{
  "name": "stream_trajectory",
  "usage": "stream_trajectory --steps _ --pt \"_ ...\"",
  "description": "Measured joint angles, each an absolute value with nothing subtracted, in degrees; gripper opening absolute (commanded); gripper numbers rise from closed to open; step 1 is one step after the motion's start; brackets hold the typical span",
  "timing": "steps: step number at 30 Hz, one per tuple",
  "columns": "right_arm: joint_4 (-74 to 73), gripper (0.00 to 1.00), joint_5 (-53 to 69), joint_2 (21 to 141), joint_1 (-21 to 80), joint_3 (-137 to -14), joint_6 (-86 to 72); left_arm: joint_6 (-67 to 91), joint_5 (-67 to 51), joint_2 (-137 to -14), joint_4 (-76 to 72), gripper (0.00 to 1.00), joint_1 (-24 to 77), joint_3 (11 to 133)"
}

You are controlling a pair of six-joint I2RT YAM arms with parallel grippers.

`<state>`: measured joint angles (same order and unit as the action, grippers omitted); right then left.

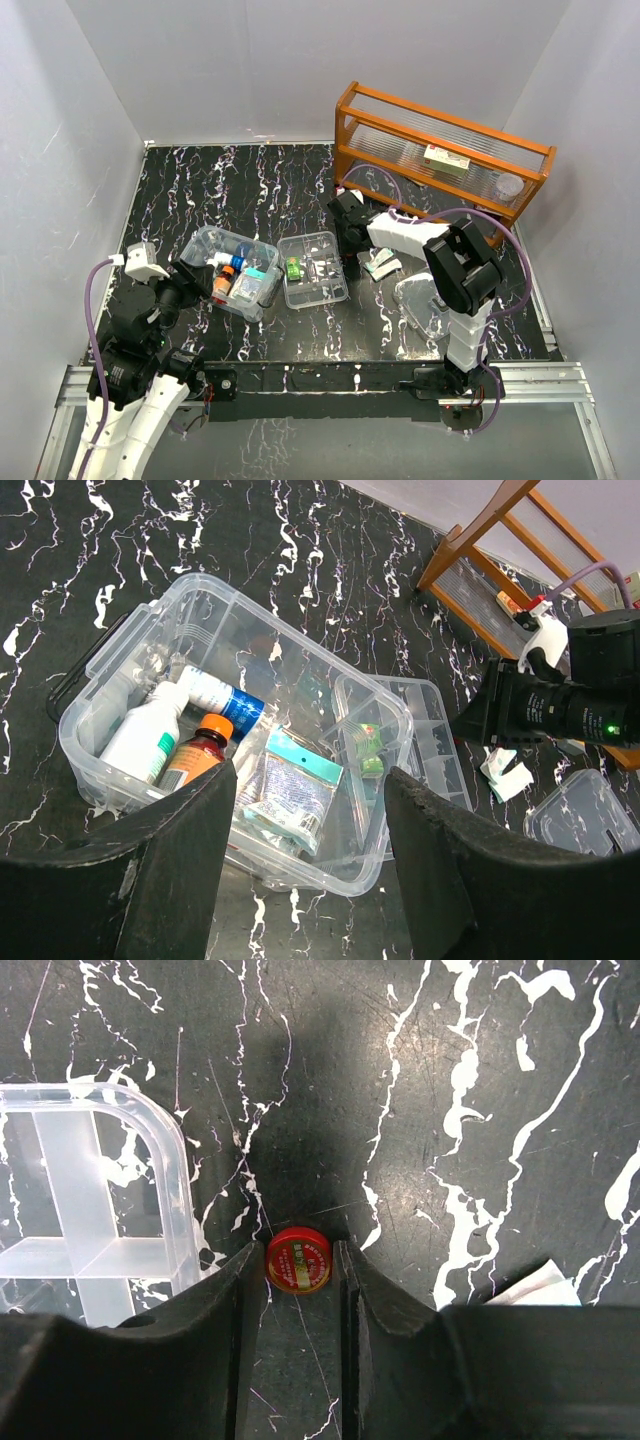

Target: Organize the medicine kit

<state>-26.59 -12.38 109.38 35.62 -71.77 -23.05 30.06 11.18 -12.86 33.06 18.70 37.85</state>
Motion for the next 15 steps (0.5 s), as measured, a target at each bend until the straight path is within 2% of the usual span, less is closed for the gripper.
stream_trajectory --steps 8,15 --pt "-27.1 0.24 -13.0 106.8 35.6 -69.4 -24.6 30.1 11.2 -12.9 33.1 0.60 18.7 37.9" --pt "-26.3 0.24 -11.4 94.1 36.9 -63.9 -25.9 30.1 11.2 -12.9 33.0 0.60 18.7 37.8"
